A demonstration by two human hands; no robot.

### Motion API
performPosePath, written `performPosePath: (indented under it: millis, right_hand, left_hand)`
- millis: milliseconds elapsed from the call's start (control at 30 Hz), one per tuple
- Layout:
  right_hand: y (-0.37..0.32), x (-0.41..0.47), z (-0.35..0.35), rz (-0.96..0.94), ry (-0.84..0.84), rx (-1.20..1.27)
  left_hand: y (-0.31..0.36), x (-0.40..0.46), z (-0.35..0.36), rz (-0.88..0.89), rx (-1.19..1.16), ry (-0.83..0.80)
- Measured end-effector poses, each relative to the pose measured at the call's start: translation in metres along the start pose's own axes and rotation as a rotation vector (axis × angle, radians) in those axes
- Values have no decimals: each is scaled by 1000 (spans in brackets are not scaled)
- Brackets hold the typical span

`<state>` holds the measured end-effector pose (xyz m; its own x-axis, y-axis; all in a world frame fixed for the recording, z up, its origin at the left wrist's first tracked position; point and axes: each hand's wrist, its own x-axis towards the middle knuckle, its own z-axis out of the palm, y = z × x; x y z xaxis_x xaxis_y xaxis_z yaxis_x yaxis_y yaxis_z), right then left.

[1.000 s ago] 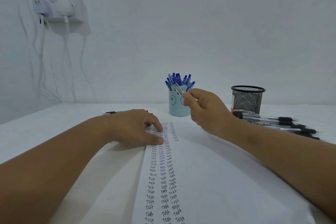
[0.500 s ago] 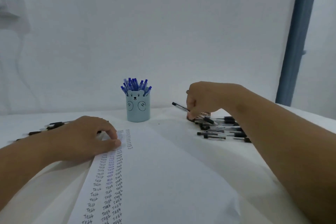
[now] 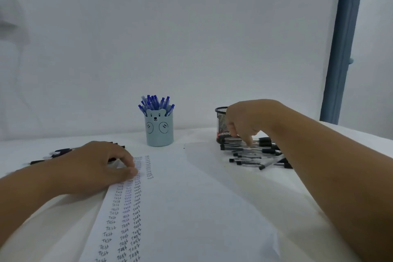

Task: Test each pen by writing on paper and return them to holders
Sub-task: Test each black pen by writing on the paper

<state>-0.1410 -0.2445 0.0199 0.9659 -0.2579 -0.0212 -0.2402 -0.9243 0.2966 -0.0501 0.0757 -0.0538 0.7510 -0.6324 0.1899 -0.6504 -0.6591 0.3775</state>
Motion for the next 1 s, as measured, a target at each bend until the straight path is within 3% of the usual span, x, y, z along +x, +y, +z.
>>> performPosePath:
  millis: [100,200,333,567,1000]
  right_hand:
    - [-24,-6,1,-119,162,102]
    - [-68,-10,11,-354,336,256]
    - [-125,-2,32,-602,388,545]
    - [-148,13,57,-650,392,731]
    - [-150,13,57,-666,391,763]
  left_hand:
    - [2,1,-1,-19,-32,29]
    - [-1,3,-9,-15,-43,93]
    - [-11,-8,-38,-22,38,106]
    - [-31,-25,-66,-140,48,-219]
    - [-31,-20,-57,-204,90,-166]
